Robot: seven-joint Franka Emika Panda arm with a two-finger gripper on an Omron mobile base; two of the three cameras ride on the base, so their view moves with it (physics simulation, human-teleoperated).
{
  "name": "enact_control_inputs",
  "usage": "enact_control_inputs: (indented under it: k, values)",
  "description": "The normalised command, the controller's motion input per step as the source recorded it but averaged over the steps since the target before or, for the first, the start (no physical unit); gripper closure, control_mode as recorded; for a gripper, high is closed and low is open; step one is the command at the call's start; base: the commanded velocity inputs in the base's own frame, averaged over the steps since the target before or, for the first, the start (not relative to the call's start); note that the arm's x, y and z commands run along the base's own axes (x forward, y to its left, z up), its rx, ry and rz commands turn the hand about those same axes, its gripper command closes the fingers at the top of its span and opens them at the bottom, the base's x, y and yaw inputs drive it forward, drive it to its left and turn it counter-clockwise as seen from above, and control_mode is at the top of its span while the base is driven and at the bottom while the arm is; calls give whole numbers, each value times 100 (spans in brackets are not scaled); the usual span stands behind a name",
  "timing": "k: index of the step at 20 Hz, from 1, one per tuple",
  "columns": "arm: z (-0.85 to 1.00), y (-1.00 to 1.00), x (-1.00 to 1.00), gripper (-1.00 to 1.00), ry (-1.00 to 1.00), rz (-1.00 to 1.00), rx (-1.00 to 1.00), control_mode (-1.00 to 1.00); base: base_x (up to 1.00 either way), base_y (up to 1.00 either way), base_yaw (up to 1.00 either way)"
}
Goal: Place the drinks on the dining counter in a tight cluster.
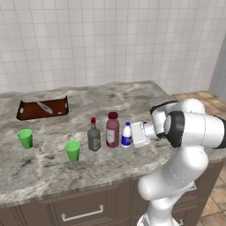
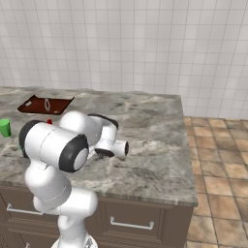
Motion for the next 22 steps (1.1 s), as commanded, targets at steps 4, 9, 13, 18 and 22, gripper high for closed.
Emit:
enact_control_inputs:
  k: [4,9,13,18,22]
  values:
    - [-12,0,4,100,0,0,0,-100,0,0,0]
    - [1,-20,23,100,0,1,0,-100,0,0,0]
    - [1,-20,58,100,2,4,0,-100,0,0,0]
    - [-3,-7,37,100,0,5,0,-100,0,0,0]
    - [-27,0,1,100,-1,1,0,-100,0,0,0]
